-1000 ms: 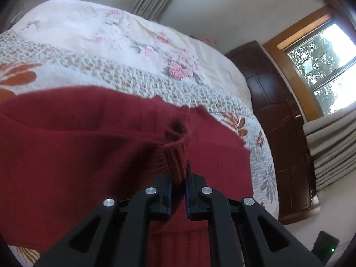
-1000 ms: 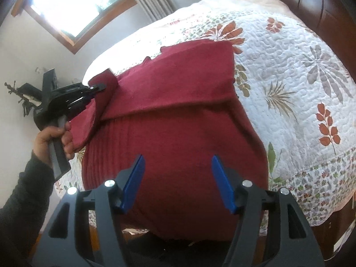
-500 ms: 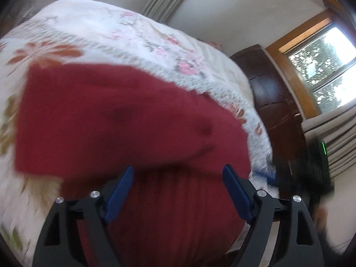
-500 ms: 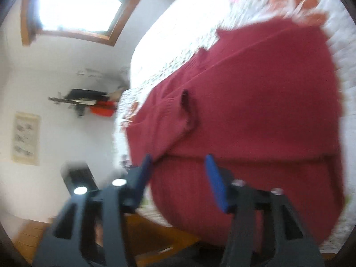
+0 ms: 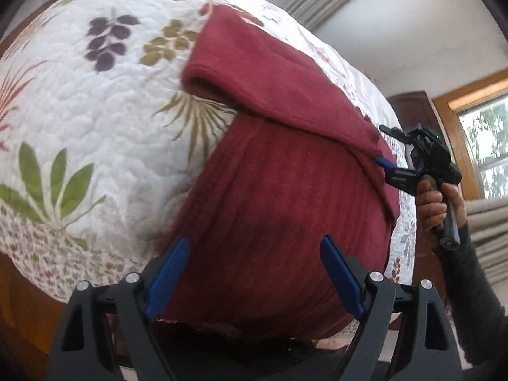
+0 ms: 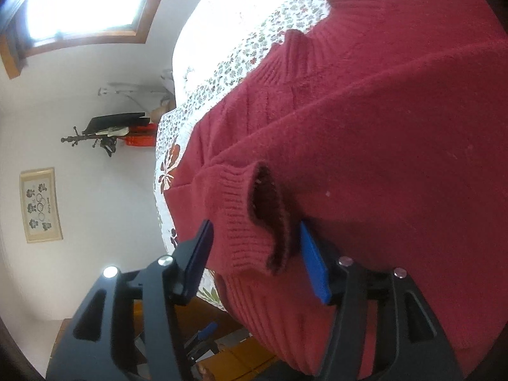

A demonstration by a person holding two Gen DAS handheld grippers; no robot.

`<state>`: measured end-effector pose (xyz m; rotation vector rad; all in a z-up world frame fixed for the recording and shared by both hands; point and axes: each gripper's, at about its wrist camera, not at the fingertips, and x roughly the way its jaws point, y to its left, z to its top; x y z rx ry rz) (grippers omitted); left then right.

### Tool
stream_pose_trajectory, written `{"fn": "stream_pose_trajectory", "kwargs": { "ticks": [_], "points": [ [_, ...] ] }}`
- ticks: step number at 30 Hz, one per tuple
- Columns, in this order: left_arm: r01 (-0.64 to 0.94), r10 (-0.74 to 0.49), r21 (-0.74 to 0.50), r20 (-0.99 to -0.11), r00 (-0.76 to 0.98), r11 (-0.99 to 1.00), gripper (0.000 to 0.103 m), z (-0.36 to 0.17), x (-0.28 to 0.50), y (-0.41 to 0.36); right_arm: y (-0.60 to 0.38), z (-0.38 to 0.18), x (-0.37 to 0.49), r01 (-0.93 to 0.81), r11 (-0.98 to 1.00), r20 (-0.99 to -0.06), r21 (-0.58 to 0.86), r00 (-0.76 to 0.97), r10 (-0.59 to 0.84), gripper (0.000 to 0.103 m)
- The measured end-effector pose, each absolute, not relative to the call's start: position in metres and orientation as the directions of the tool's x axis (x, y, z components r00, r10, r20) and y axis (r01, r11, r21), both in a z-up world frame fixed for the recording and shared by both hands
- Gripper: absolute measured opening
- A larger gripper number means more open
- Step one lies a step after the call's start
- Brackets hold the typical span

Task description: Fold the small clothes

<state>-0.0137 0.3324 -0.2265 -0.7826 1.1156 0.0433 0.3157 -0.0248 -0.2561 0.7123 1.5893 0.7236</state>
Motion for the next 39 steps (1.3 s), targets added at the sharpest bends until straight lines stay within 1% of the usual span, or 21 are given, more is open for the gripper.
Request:
{"fn": "stream_pose_trajectory", "kwargs": {
  "ticks": [1, 2, 3, 4, 5, 6, 10, 15, 19, 23, 30, 39],
  "points": [
    [-0.417, -0.344, -0.549, -0.811, 0.473, 0.724, 0.085, -0.227, -0.016, 0.336, -0.024, -0.255, 0.317, 0.052, 0.613, -0.605, 0.788, -0.122, 0.787, 0.055],
    [-0.428, -0.349, -0.559, -0.808, 0.476, 0.710, 0.085, -0.228, -0.017, 0.339, -0.022, -0.252, 0.318, 0.049, 0.609, -0.601, 0.791, -0.118, 0.790, 0.048],
    [-0.434, -0.350, -0.562, -0.807, 0.476, 0.704, 0.085, -0.230, -0.021, 0.342, -0.019, -0.251, 0.320, 0.044, 0.610, -0.602, 0.791, -0.116, 0.790, 0.038],
    [-0.438, -0.349, -0.561, -0.808, 0.475, 0.703, 0.085, -0.231, -0.022, 0.344, -0.017, -0.249, 0.322, 0.041, 0.611, -0.604, 0.790, -0.116, 0.789, 0.033],
    [-0.439, -0.348, -0.557, -0.811, 0.471, 0.705, 0.085, -0.232, -0.021, 0.346, -0.015, -0.248, 0.323, 0.039, 0.613, -0.605, 0.789, -0.120, 0.787, 0.022],
    [-0.440, -0.348, -0.555, -0.813, 0.467, 0.706, 0.085, -0.233, -0.022, 0.348, -0.014, -0.248, 0.323, 0.034, 0.619, -0.611, 0.785, -0.124, 0.782, 0.008],
    [-0.430, -0.350, -0.557, -0.810, 0.471, 0.710, 0.085, -0.230, -0.022, 0.353, -0.011, -0.234, 0.327, -0.004, 0.637, -0.633, 0.771, -0.117, 0.765, 0.006],
    [-0.415, -0.366, -0.572, -0.799, 0.477, 0.708, 0.085, -0.228, -0.014, 0.350, -0.025, -0.196, 0.331, -0.072, 0.637, -0.641, 0.767, -0.054, 0.766, 0.006],
    [-0.383, -0.387, -0.578, -0.794, 0.470, 0.720, 0.085, -0.228, -0.007, 0.342, -0.059, -0.172, 0.335, -0.109, 0.663, -0.666, 0.741, 0.011, 0.746, 0.006],
    [-0.369, -0.398, -0.581, -0.792, 0.463, 0.726, 0.085, -0.228, 0.000, 0.335, -0.103, -0.161, 0.336, -0.093, 0.692, -0.688, 0.716, 0.076, 0.722, 0.006],
    [-0.353, -0.413, -0.576, -0.798, 0.439, 0.737, 0.085, -0.231, 0.007, 0.333, -0.179, -0.179, 0.326, 0.021, 0.714, -0.707, 0.700, 0.159, 0.689, 0.006],
    [-0.333, -0.427, -0.576, -0.798, 0.425, 0.746, 0.085, -0.227, 0.024, 0.324, -0.229, -0.228, 0.310, 0.148, 0.713, -0.727, 0.686, 0.190, 0.660, 0.006]
  ]
}}
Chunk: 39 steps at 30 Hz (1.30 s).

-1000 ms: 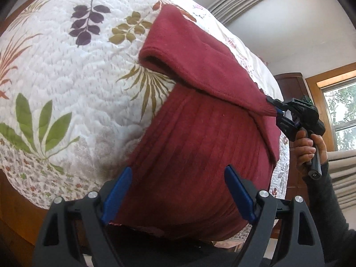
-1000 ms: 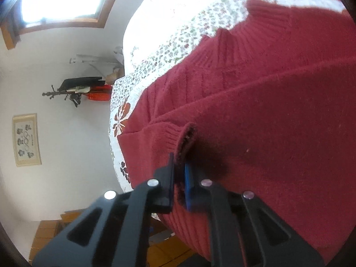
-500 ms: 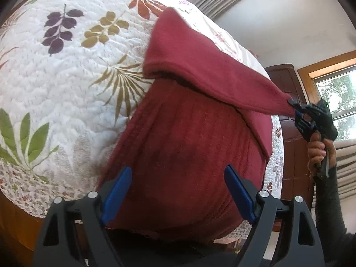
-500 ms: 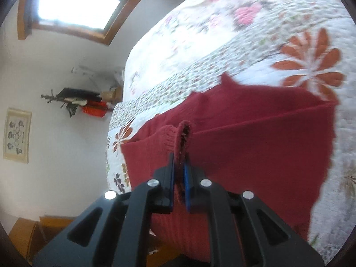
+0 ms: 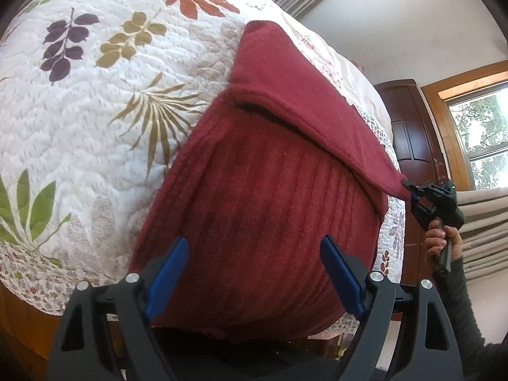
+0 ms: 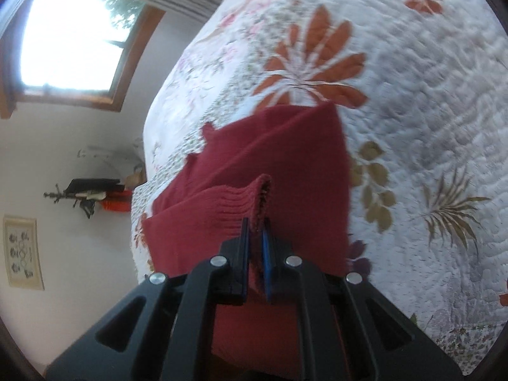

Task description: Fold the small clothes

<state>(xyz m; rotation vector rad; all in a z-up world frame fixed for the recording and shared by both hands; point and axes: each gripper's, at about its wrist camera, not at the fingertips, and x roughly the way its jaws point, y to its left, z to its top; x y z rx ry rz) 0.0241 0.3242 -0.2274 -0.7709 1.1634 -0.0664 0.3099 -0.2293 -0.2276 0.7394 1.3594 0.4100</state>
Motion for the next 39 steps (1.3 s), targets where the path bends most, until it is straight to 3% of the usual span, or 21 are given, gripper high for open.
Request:
{"fn": "stream_pose_trajectory", "kwargs": {
  "ticks": [11, 12, 15, 19, 21, 28, 29, 30, 39],
  "points": [
    [-0.327, -0.436, -0.573, -0.803, 0.406, 0.751, 0.085, -0.233, 0.035, 0.316, -0.232, -0.239, 0.310, 0.158, 0.698, -0.716, 0.698, 0.177, 0.676, 0.007],
    [-0.325, -0.437, -0.573, -0.803, 0.404, 0.753, 0.085, -0.232, 0.038, 0.314, -0.232, -0.241, 0.311, 0.160, 0.700, -0.718, 0.696, 0.166, 0.676, 0.012],
    [-0.317, -0.443, -0.575, -0.802, 0.401, 0.754, 0.085, -0.231, 0.043, 0.310, -0.245, -0.241, 0.312, 0.198, 0.759, -0.784, 0.620, 0.188, 0.592, 0.012],
    [-0.312, -0.445, -0.574, -0.803, 0.396, 0.757, 0.085, -0.230, 0.047, 0.305, -0.254, -0.237, 0.308, 0.206, 0.733, -0.761, 0.649, 0.209, 0.615, 0.013],
    [-0.316, -0.447, -0.573, -0.805, 0.391, 0.756, 0.085, -0.234, 0.049, 0.303, -0.250, -0.237, 0.307, 0.190, 0.745, -0.768, 0.640, 0.194, 0.610, 0.021],
    [-0.306, -0.449, -0.571, -0.806, 0.386, 0.762, 0.085, -0.234, 0.053, 0.295, -0.232, -0.260, 0.308, 0.215, 0.723, -0.753, 0.656, 0.138, 0.643, 0.030],
    [-0.308, -0.449, -0.571, -0.806, 0.386, 0.761, 0.085, -0.235, 0.052, 0.295, -0.230, -0.260, 0.307, 0.216, 0.719, -0.750, 0.661, 0.138, 0.647, 0.023],
    [-0.312, -0.446, -0.570, -0.807, 0.387, 0.760, 0.085, -0.235, 0.052, 0.295, -0.230, -0.260, 0.308, 0.215, 0.709, -0.740, 0.672, 0.142, 0.658, 0.005],
    [-0.328, -0.444, -0.571, -0.807, 0.389, 0.752, 0.085, -0.238, 0.045, 0.300, -0.237, -0.246, 0.310, 0.199, 0.722, -0.749, 0.662, 0.198, 0.632, 0.005]
  ]
}}
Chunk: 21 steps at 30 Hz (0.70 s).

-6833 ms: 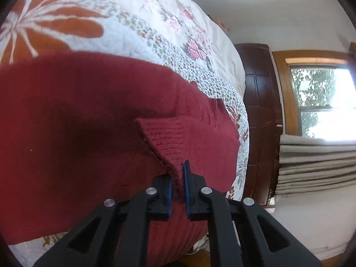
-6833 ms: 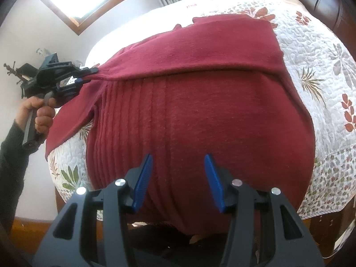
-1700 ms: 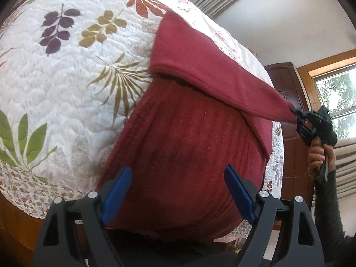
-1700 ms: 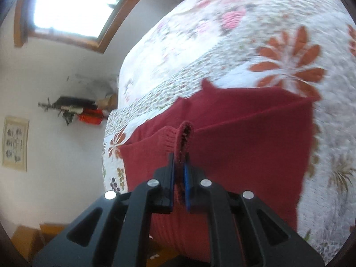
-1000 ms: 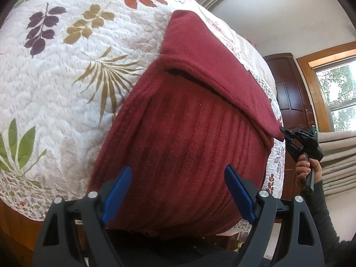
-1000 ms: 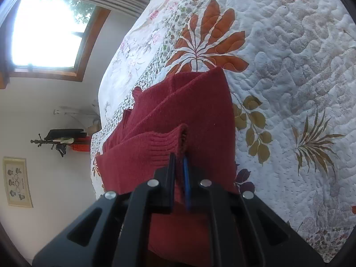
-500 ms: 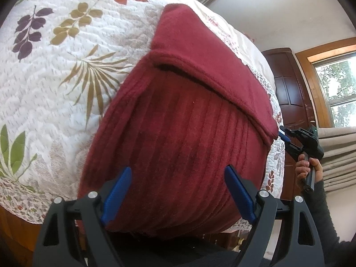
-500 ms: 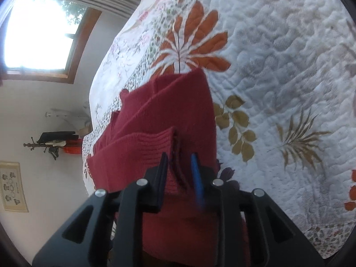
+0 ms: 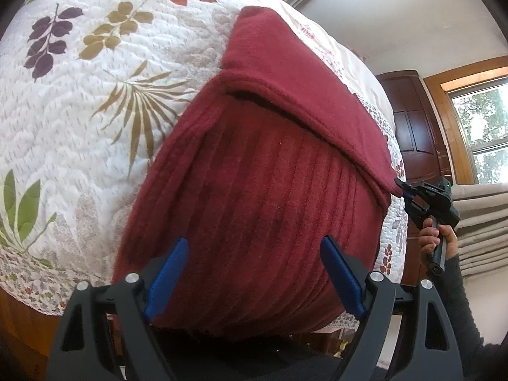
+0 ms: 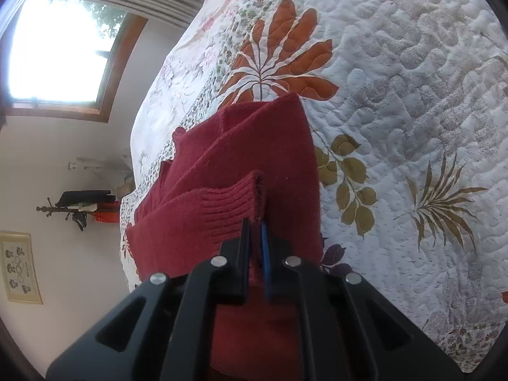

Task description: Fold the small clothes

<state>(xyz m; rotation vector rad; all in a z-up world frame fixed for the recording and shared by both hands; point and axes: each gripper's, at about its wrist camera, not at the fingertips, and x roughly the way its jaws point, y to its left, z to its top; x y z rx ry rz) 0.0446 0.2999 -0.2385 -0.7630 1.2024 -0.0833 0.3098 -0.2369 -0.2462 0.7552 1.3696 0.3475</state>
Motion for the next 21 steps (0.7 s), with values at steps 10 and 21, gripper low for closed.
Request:
{"fn": "stream_pose_trajectory", "kwargs": {
  "ticks": [10, 21],
  "points": [
    [-0.335, -0.440, -0.570, -0.809, 0.390, 0.750, 0.086, -0.236, 0.041, 0.302, -0.246, -0.265, 0.303, 0.219, 0.740, -0.772, 0.636, 0.185, 0.609, 0.008],
    [-0.432, -0.392, -0.569, -0.811, 0.435, 0.700, 0.089, -0.238, 0.017, 0.324, -0.227, -0.237, 0.285, 0.079, 0.789, -0.783, 0.610, 0.214, 0.584, 0.023]
  ]
}}
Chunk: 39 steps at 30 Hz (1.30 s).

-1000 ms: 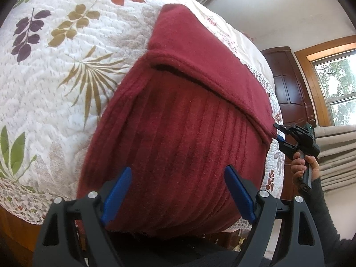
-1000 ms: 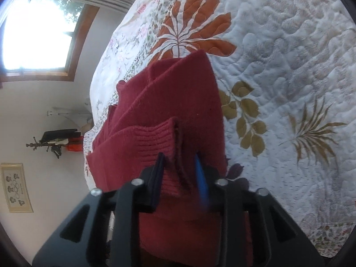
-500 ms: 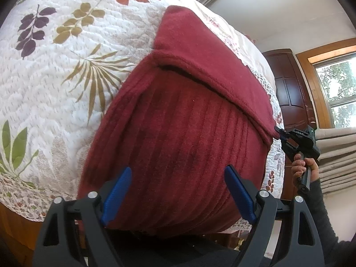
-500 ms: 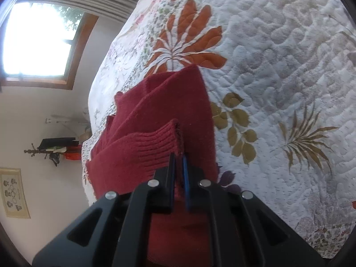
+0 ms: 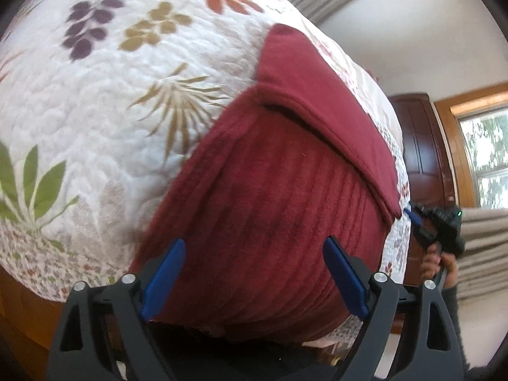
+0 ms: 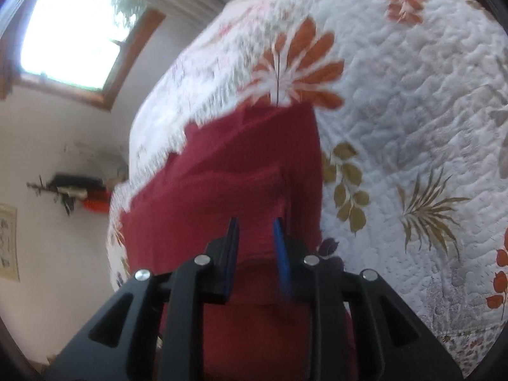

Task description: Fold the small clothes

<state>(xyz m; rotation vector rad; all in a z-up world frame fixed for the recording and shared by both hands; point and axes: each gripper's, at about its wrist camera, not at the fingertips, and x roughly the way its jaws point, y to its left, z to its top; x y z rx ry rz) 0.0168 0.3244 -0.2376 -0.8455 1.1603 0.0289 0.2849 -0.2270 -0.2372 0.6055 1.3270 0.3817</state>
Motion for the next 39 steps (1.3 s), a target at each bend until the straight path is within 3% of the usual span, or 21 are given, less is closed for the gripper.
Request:
{"fn": "stream_pose_trajectory", "kwargs": {
  "ticks": [3, 5, 8, 10, 16, 20, 28, 39],
  "points": [
    [-0.470, -0.384, -0.573, -0.812, 0.440, 0.672, 0.089, -0.240, 0.006, 0.330, -0.231, -0.250, 0.289, 0.111, 0.789, -0.793, 0.604, 0.189, 0.580, 0.023],
    [-0.492, -0.371, -0.569, -0.815, 0.446, 0.659, 0.090, -0.239, -0.006, 0.333, -0.245, -0.242, 0.289, 0.133, 0.746, -0.752, 0.653, 0.234, 0.617, 0.023],
    [-0.521, -0.334, -0.545, -0.830, 0.447, 0.657, 0.095, -0.240, -0.024, 0.334, -0.264, -0.225, 0.283, 0.117, 0.730, -0.727, 0.673, 0.284, 0.625, 0.036],
    [-0.551, -0.323, -0.532, -0.841, 0.435, 0.643, 0.095, -0.246, -0.036, 0.339, -0.280, -0.222, 0.271, 0.128, 0.725, -0.724, 0.677, 0.291, 0.625, 0.039],
    [-0.553, -0.363, -0.551, -0.832, 0.419, 0.625, 0.097, -0.264, -0.051, 0.366, -0.314, -0.253, 0.189, 0.150, 0.772, -0.783, 0.618, 0.201, 0.588, 0.045],
    [-0.479, -0.428, -0.557, -0.830, 0.358, 0.678, 0.097, -0.288, -0.057, 0.383, -0.327, -0.280, 0.106, 0.228, 0.766, -0.799, 0.601, 0.150, 0.582, 0.054],
    [-0.281, -0.542, -0.572, -0.820, 0.185, 0.770, 0.097, -0.339, -0.093, 0.373, -0.301, -0.320, -0.005, 0.236, 0.797, -0.825, 0.556, 0.038, 0.565, 0.062],
    [0.003, -0.468, -0.478, -0.859, 0.206, 0.878, 0.096, -0.369, -0.096, 0.335, -0.278, -0.329, -0.048, 0.085, 0.860, -0.863, 0.503, 0.112, 0.493, 0.064]
  ]
}}
